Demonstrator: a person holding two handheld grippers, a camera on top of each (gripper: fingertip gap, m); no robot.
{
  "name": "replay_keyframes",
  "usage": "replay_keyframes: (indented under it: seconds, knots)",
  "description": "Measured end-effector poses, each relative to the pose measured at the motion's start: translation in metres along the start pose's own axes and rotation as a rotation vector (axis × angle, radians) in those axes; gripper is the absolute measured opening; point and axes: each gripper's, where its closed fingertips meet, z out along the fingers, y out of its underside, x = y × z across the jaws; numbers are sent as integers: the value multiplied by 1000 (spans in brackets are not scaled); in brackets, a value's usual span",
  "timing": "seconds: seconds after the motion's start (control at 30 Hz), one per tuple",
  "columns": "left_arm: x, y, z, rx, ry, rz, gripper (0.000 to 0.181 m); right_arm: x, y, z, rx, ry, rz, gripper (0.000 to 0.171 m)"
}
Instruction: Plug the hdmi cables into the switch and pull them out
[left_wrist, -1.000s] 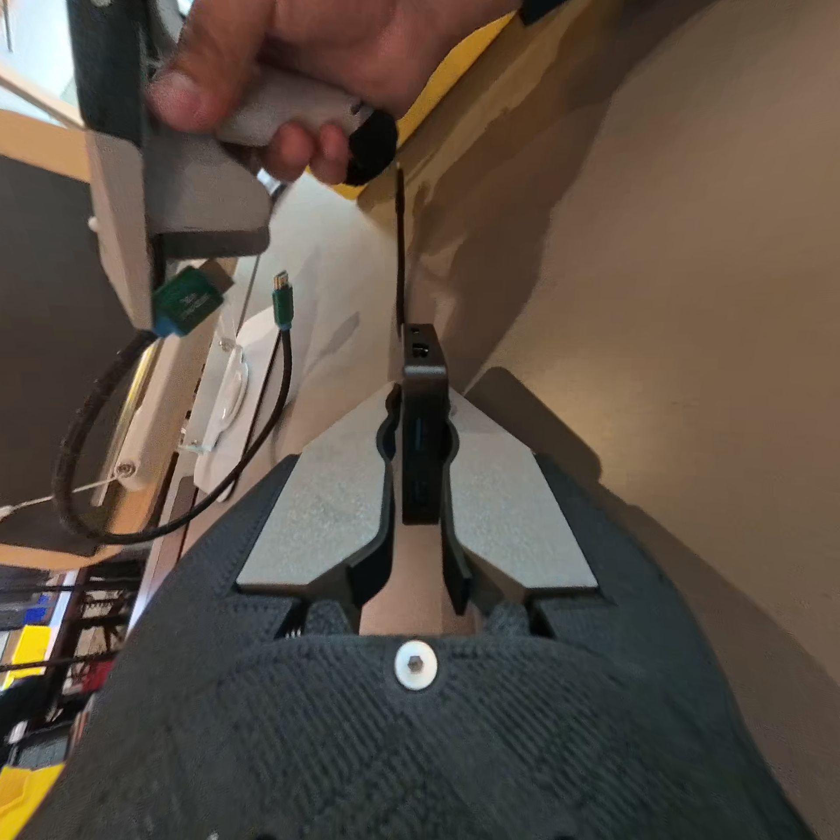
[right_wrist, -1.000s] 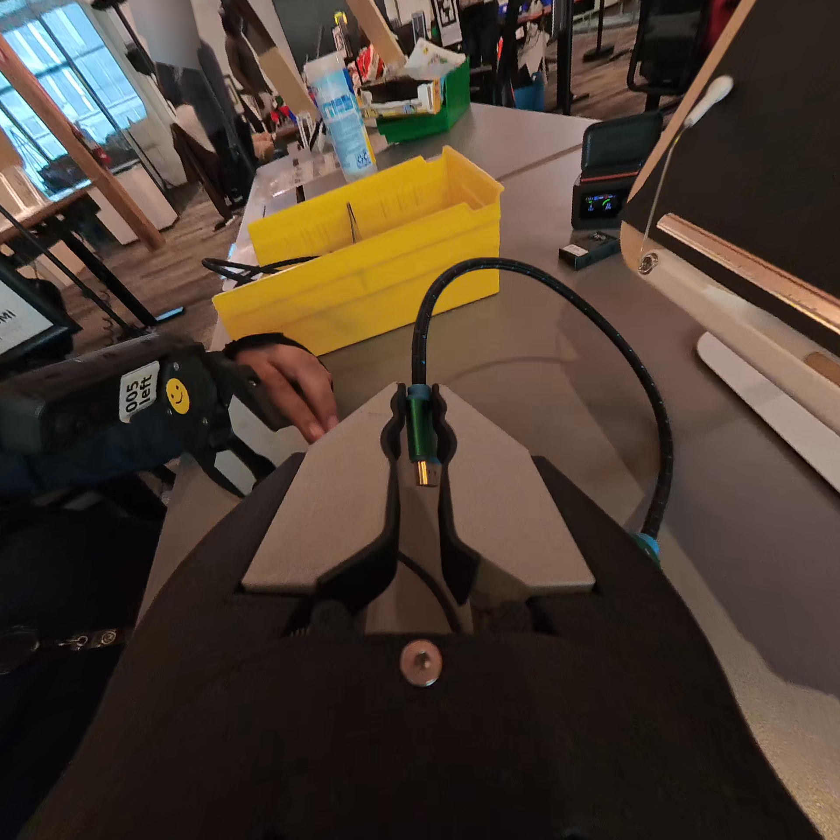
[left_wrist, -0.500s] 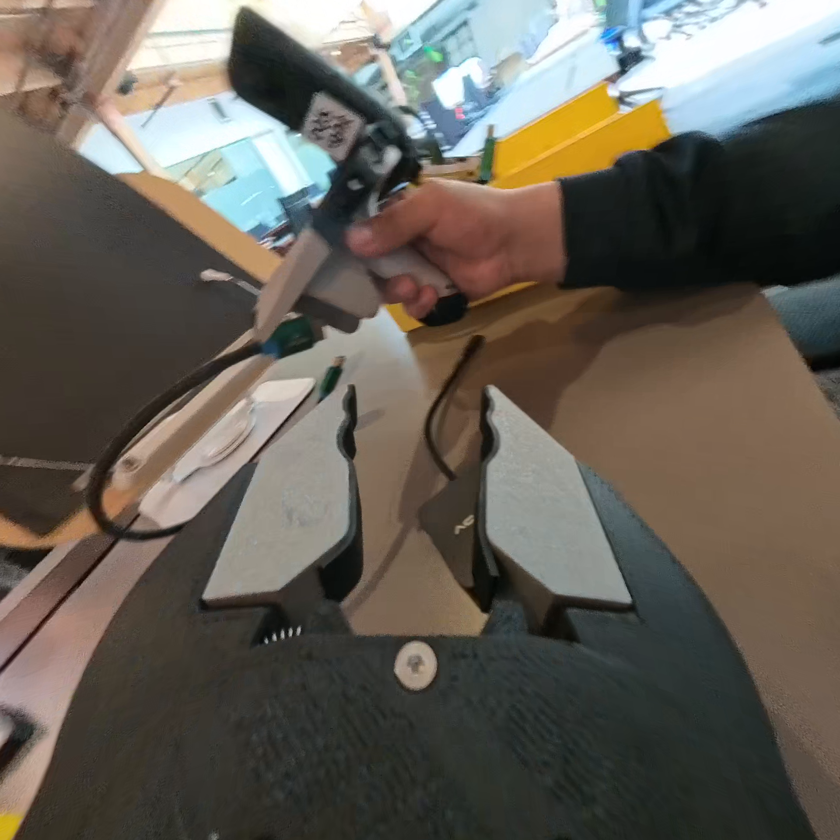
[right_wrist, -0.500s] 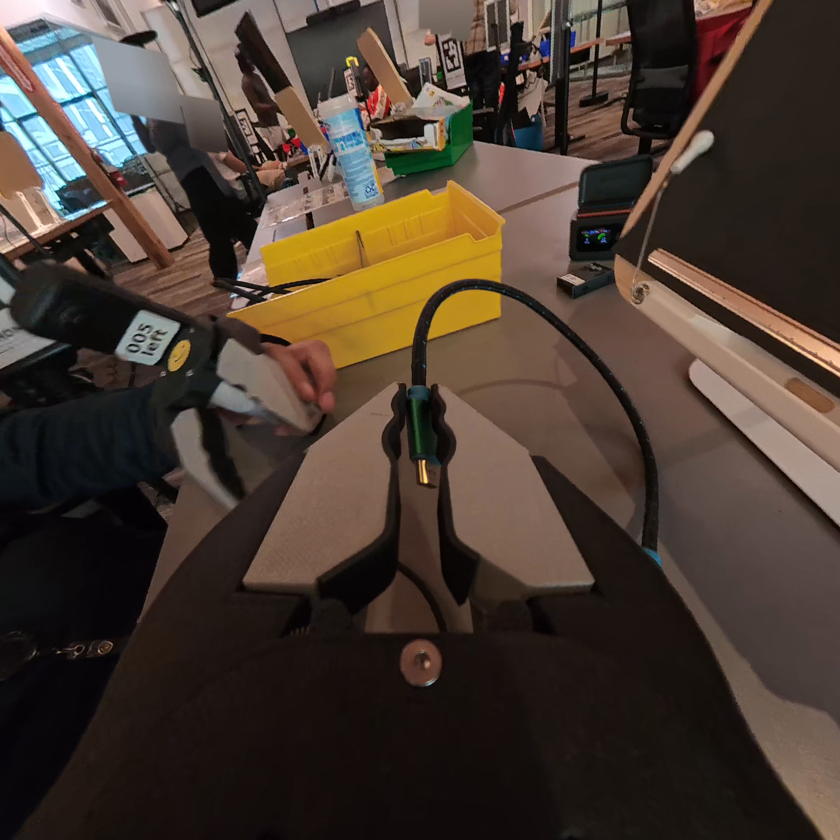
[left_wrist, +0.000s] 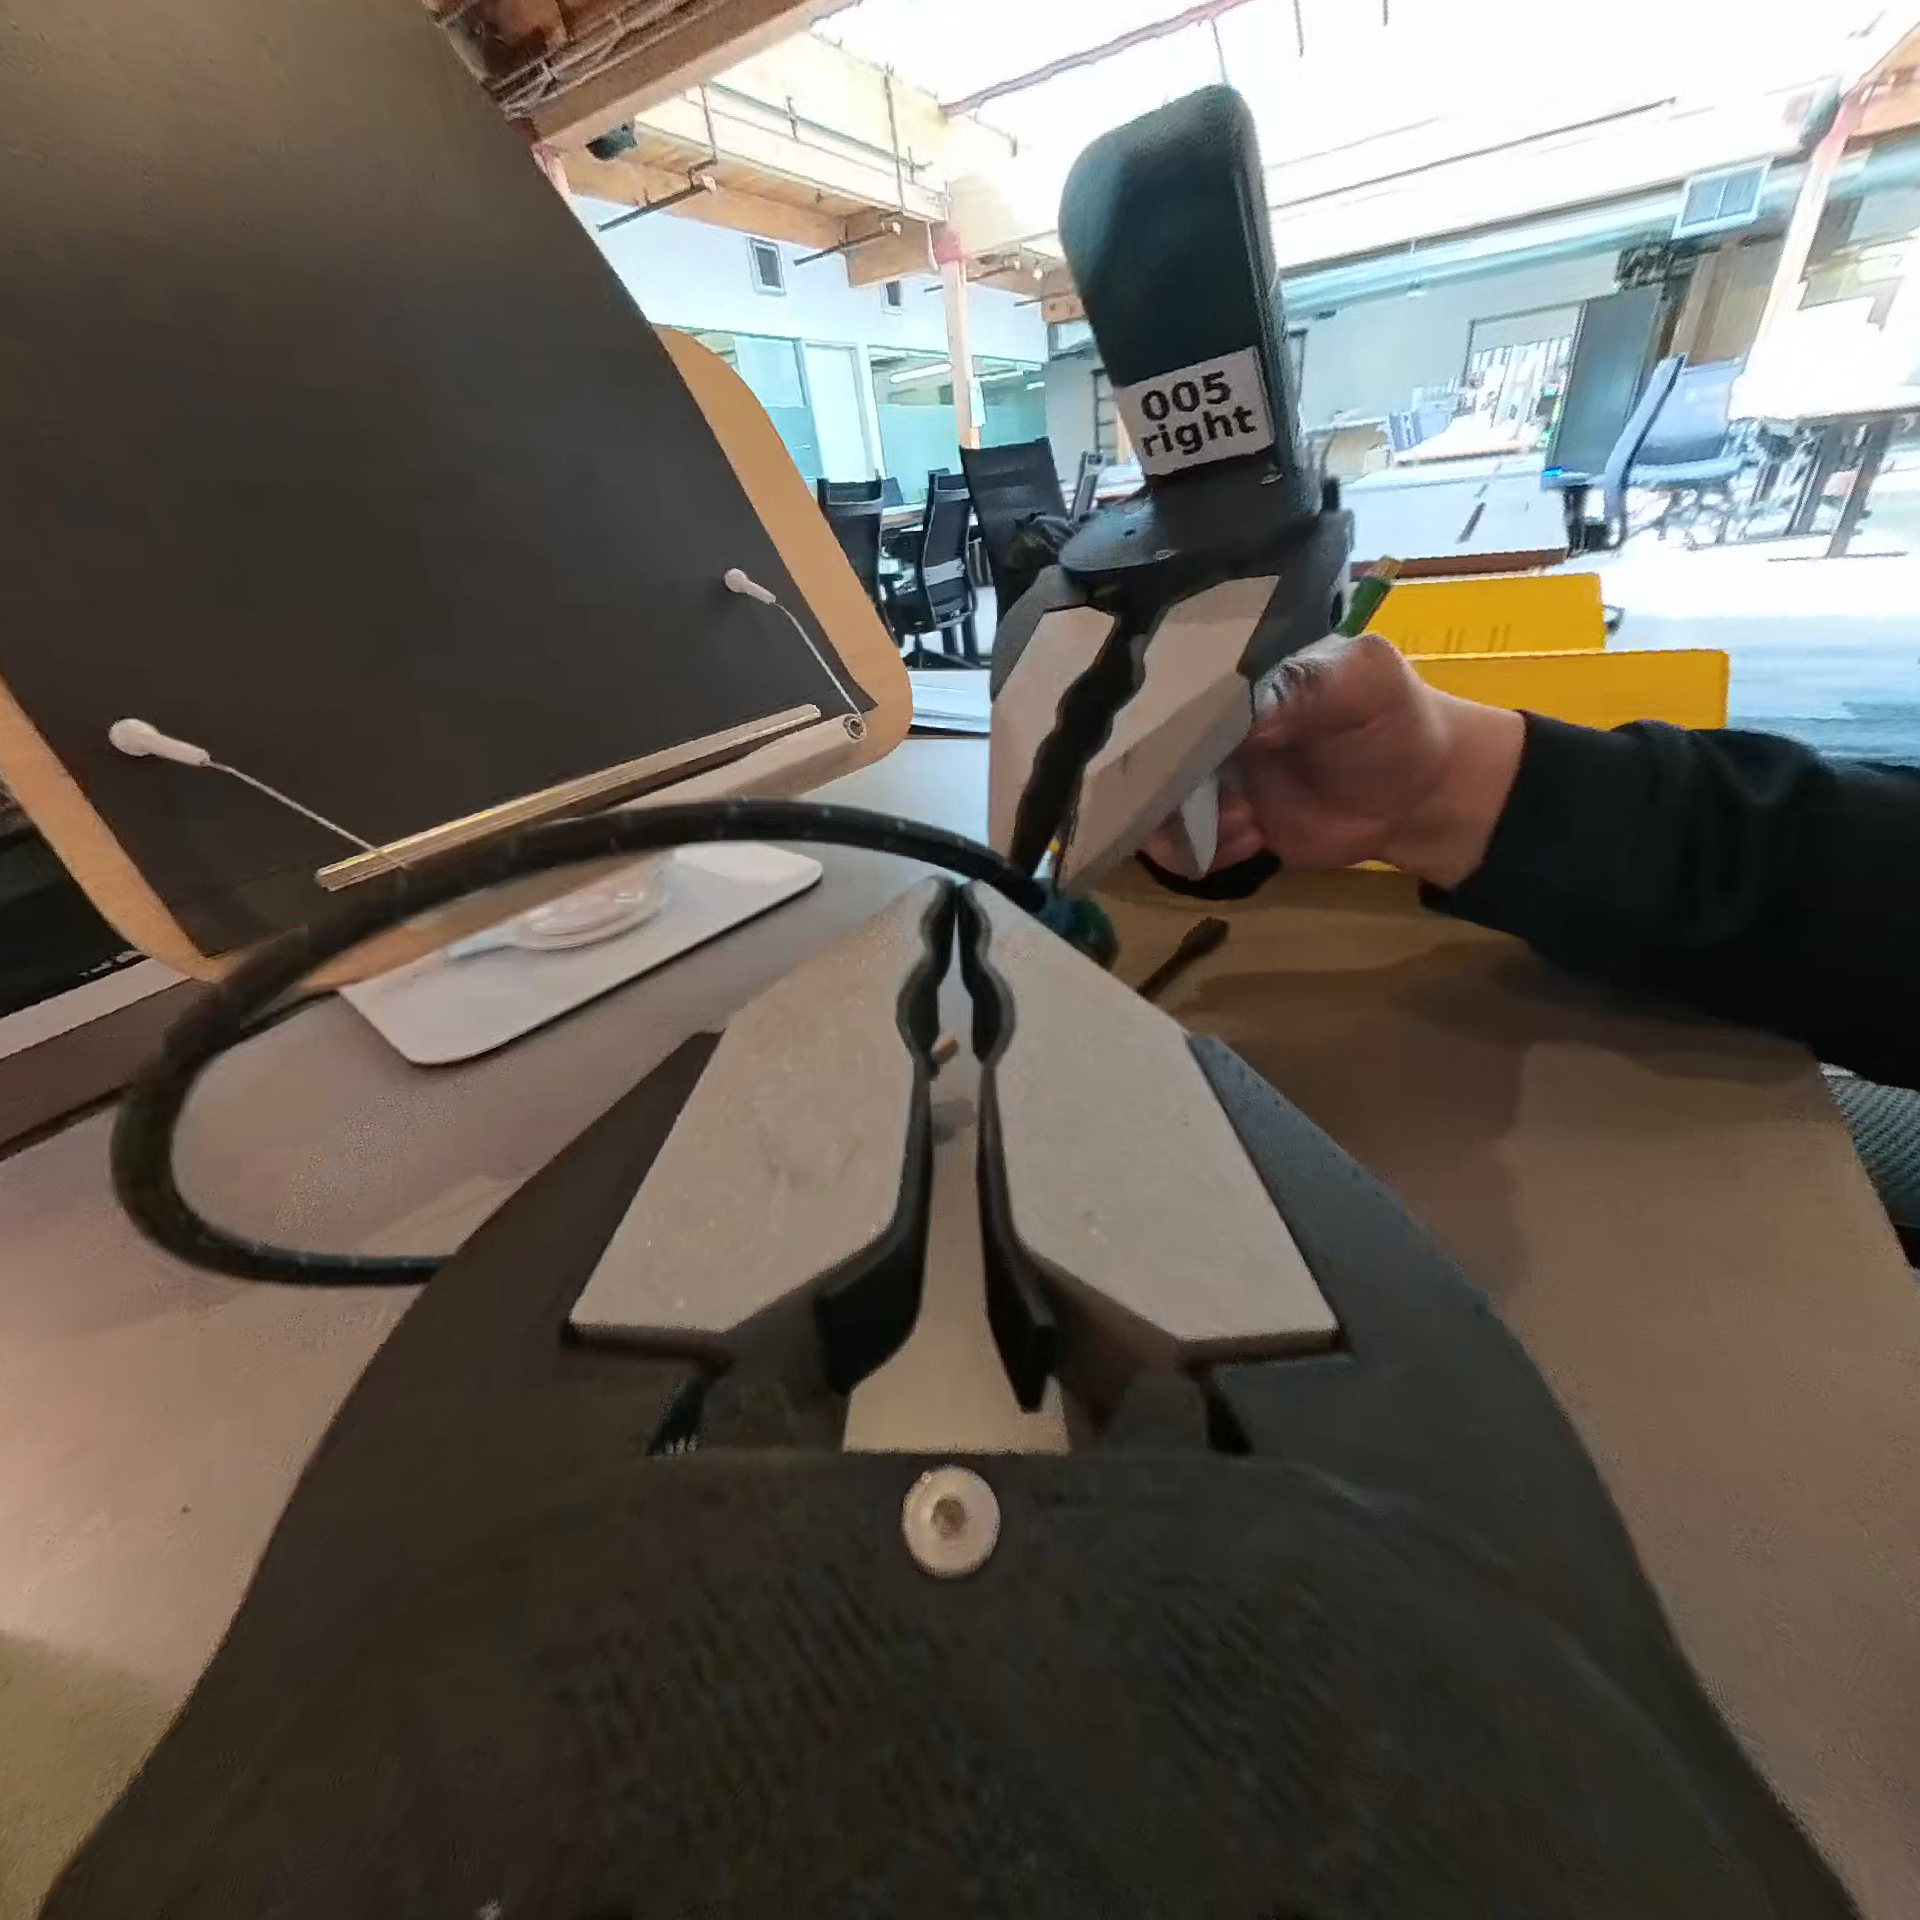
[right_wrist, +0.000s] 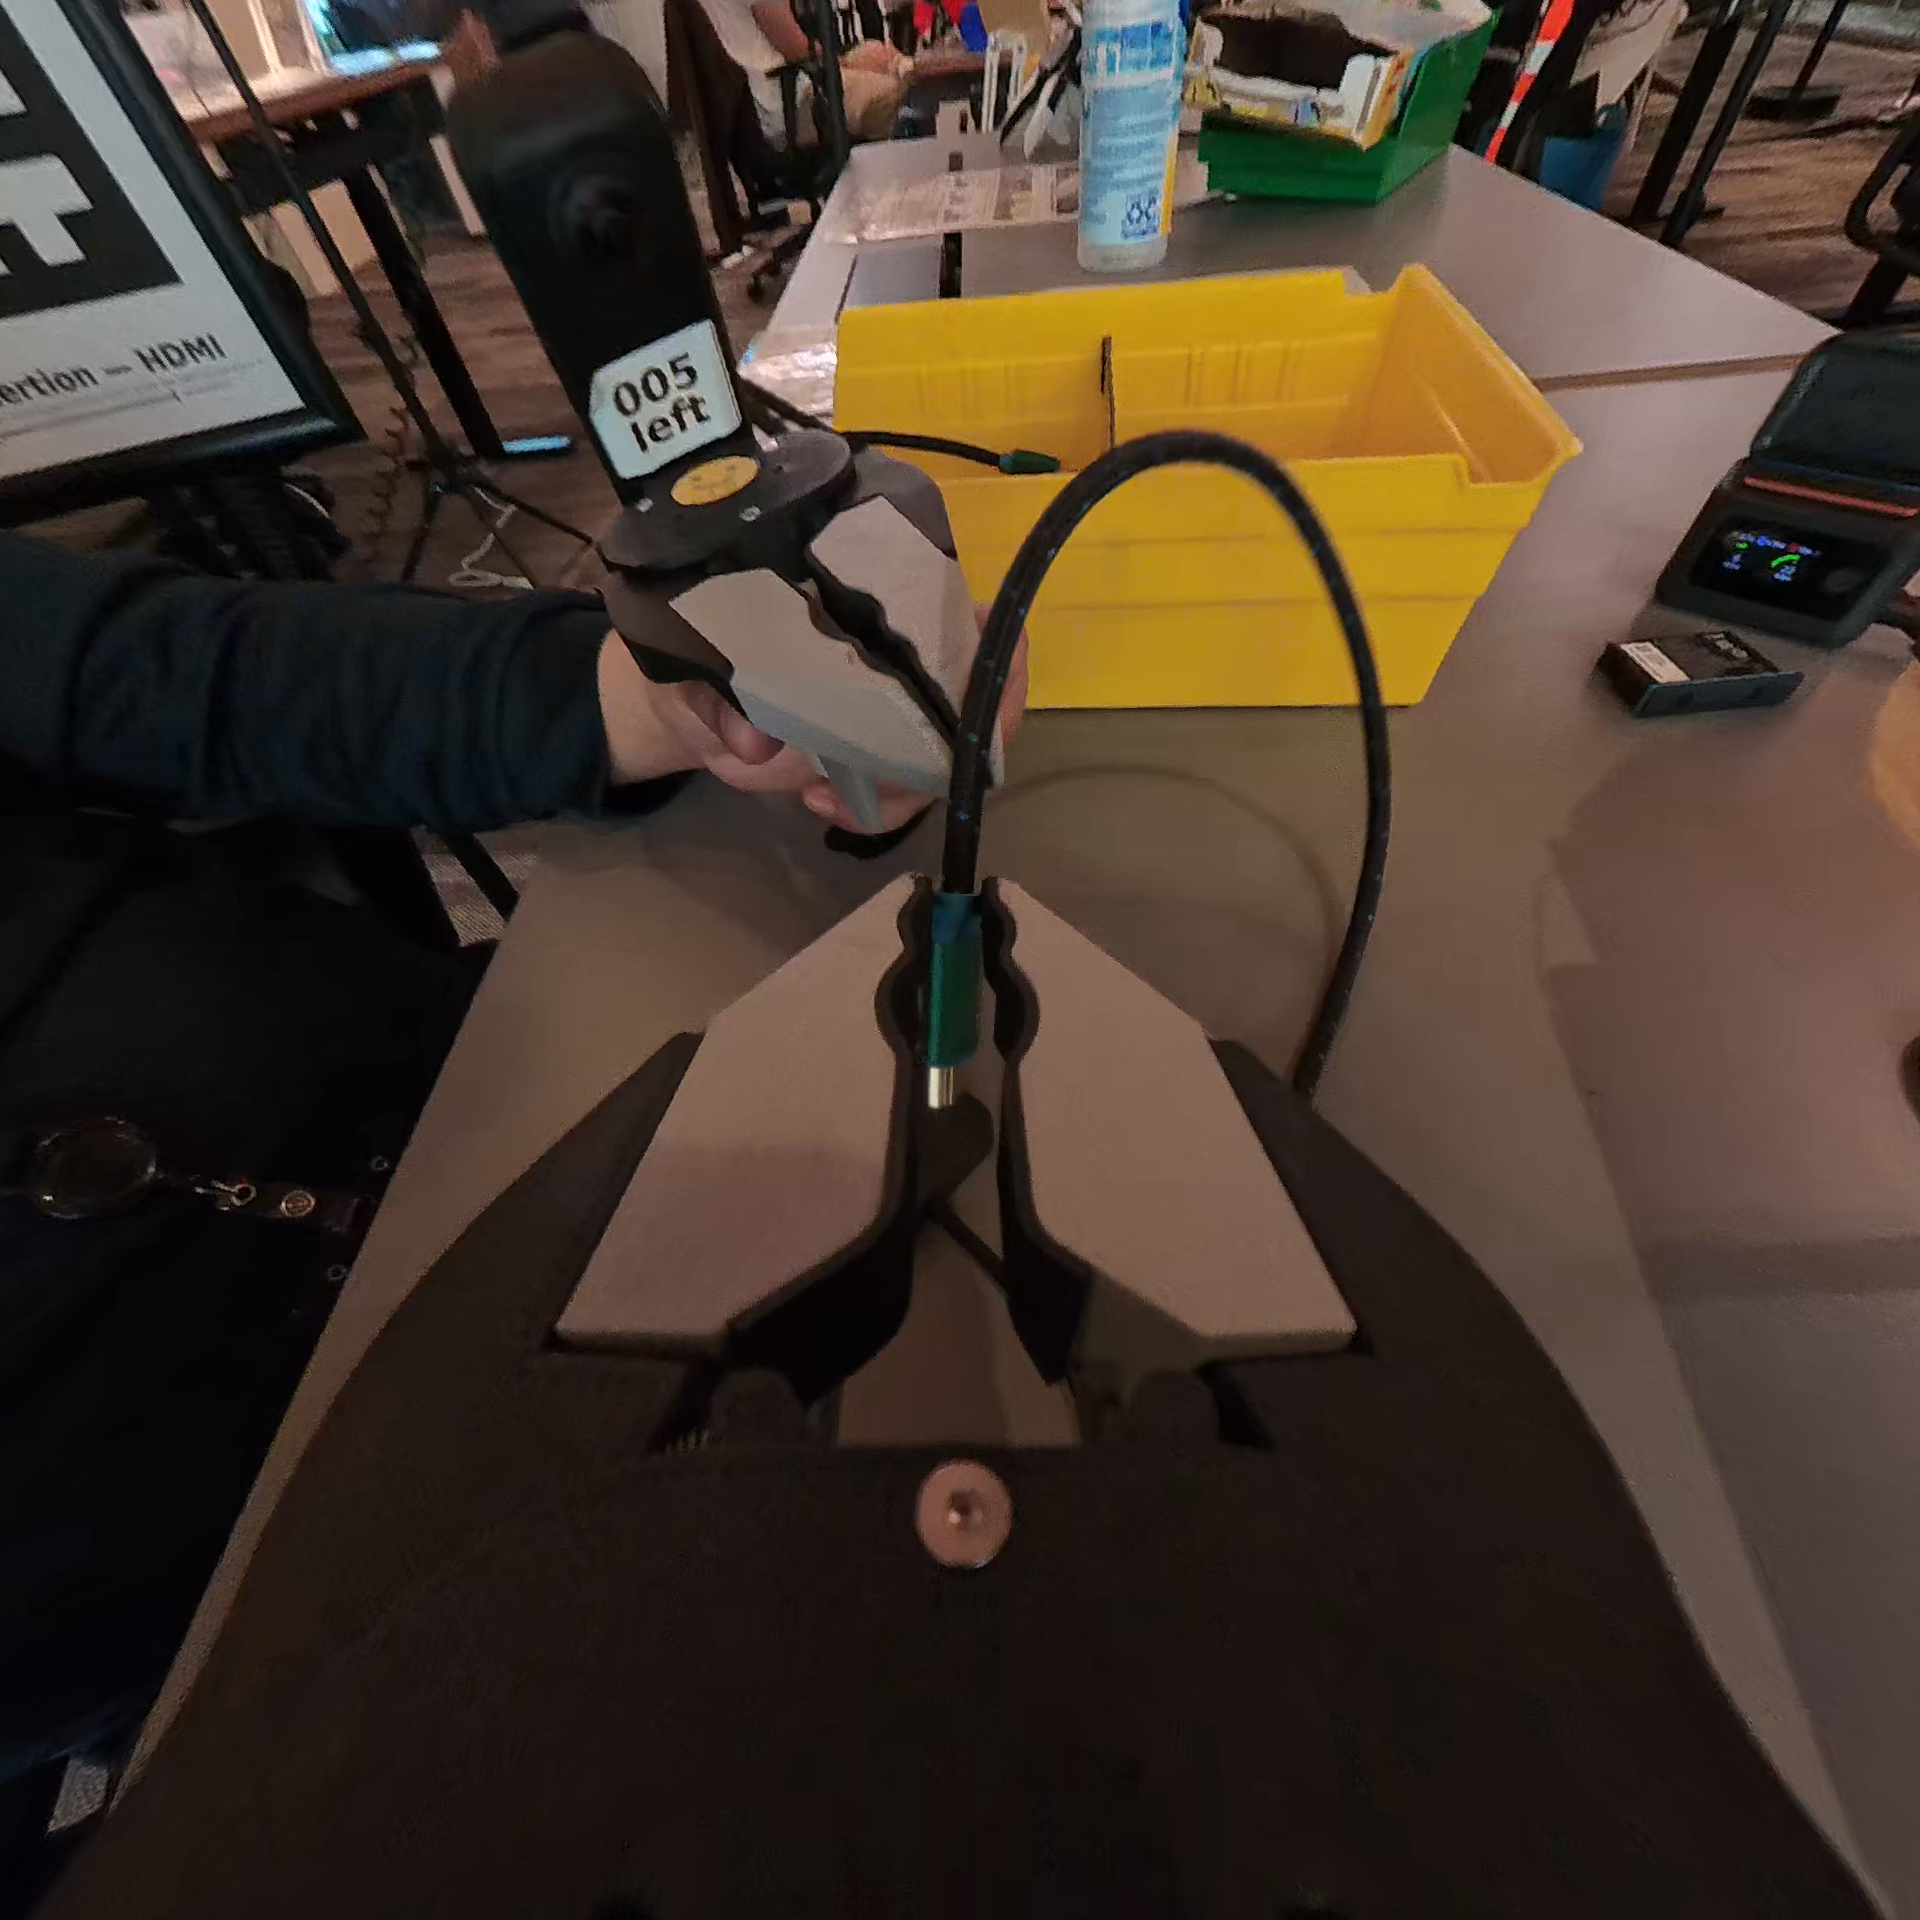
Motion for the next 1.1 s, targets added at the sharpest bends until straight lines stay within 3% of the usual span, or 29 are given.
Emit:
replay_keyframes:
  seconds: [0.4, 0.53, 0.83, 1.1]
  knots:
    - [17, 6, 5, -31, 63, 45, 0, 6, 24, 28, -132, 69, -37, 7]
    - [13, 11, 6, -57, 15, 129, 0, 9, 29, 34, -162, 84, -18, 6]
    - [11, 8, 3, -44, 20, 91, 0, 21, 7, 9, 35, 37, 182, 0]
    - [1, 19, 5, -104, -35, 113, 0, 31, 24, 11, -26, 47, 260, 4]
